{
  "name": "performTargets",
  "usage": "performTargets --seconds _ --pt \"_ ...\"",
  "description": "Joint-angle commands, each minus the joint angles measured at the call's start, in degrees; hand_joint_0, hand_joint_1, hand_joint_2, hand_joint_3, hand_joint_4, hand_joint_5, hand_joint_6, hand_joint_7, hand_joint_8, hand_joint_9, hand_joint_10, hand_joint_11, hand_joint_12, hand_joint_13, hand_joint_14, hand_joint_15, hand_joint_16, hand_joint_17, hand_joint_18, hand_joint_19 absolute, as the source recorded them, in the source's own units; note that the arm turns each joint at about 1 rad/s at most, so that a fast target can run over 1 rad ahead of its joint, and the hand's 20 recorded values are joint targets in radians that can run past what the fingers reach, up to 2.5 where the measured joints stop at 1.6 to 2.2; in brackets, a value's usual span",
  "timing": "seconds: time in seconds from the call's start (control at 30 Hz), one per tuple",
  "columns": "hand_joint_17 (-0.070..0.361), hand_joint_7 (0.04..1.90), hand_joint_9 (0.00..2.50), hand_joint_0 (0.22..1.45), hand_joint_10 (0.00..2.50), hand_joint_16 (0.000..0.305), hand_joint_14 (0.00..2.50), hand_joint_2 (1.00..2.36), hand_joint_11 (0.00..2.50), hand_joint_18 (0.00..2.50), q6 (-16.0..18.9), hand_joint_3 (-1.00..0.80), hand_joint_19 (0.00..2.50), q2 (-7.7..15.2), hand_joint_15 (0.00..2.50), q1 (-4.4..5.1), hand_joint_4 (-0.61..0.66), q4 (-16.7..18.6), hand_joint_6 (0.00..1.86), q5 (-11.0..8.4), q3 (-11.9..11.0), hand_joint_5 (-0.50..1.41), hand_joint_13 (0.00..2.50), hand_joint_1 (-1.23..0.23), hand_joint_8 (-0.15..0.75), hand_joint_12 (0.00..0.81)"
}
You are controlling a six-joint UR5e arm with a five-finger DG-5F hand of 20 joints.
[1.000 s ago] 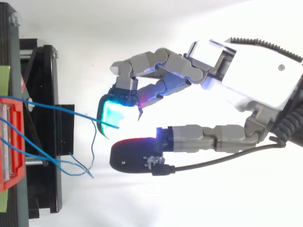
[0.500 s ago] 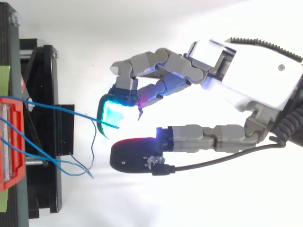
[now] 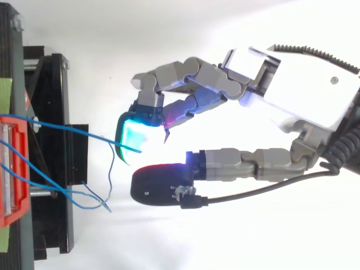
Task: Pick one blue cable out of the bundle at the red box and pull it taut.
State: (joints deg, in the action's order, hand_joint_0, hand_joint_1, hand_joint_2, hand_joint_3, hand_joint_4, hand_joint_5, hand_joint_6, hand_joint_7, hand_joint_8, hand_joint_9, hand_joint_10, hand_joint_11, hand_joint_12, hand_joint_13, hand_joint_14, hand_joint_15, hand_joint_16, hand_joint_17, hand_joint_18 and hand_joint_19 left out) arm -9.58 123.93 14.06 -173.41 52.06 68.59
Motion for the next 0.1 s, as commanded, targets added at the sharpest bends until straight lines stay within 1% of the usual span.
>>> performTargets --seconds 0.0,0.07 --pt "0.144 1.27 0.86 0.58 0.02 0.064 0.00 1.02 0.68 0.34 0.0 0.05 0.11 0.0 0.06 0.00 -0.01 0.0 0.84 0.06 0.0 -0.12 0.33 -0.80 0.321 0.440" --pt "0.144 1.27 0.86 0.58 0.02 0.064 0.00 1.02 0.68 0.34 0.0 0.05 0.10 0.0 0.06 0.00 -0.01 0.0 0.84 -0.03 0.0 -0.12 0.33 -0.80 0.321 0.440"
